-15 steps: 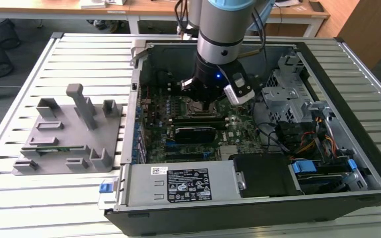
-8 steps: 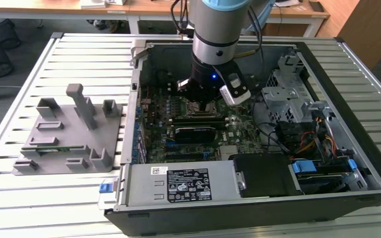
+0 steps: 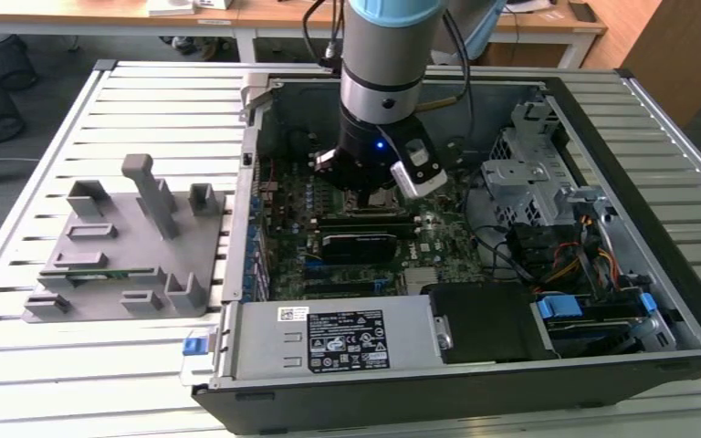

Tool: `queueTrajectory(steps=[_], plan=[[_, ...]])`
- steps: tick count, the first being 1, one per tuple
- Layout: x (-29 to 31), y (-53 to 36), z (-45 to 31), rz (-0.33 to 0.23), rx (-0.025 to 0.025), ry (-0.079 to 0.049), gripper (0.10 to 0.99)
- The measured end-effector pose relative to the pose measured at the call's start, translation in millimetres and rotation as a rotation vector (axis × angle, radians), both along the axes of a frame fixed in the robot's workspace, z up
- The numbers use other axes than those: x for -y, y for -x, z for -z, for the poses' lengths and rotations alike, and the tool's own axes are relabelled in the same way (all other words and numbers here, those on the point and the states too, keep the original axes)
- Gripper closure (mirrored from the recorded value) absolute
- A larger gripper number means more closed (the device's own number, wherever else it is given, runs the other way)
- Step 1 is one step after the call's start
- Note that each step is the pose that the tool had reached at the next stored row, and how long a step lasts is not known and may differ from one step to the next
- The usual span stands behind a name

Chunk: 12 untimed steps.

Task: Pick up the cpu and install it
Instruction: 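Install the second cpu locking lever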

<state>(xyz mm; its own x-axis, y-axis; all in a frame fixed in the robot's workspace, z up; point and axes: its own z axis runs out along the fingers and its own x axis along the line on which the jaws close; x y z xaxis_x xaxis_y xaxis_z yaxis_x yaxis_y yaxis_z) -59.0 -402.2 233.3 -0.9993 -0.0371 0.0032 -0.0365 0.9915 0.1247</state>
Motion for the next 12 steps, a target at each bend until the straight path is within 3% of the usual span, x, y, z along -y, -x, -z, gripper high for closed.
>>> queueTrajectory(steps=[8, 12], plan=[[0.0, 1.2, 14.6, 0.0, 0.0, -0.001, 0.98], [0.9, 1.3, 19.4, 0.0, 0.0, -0.016, 0.98]])
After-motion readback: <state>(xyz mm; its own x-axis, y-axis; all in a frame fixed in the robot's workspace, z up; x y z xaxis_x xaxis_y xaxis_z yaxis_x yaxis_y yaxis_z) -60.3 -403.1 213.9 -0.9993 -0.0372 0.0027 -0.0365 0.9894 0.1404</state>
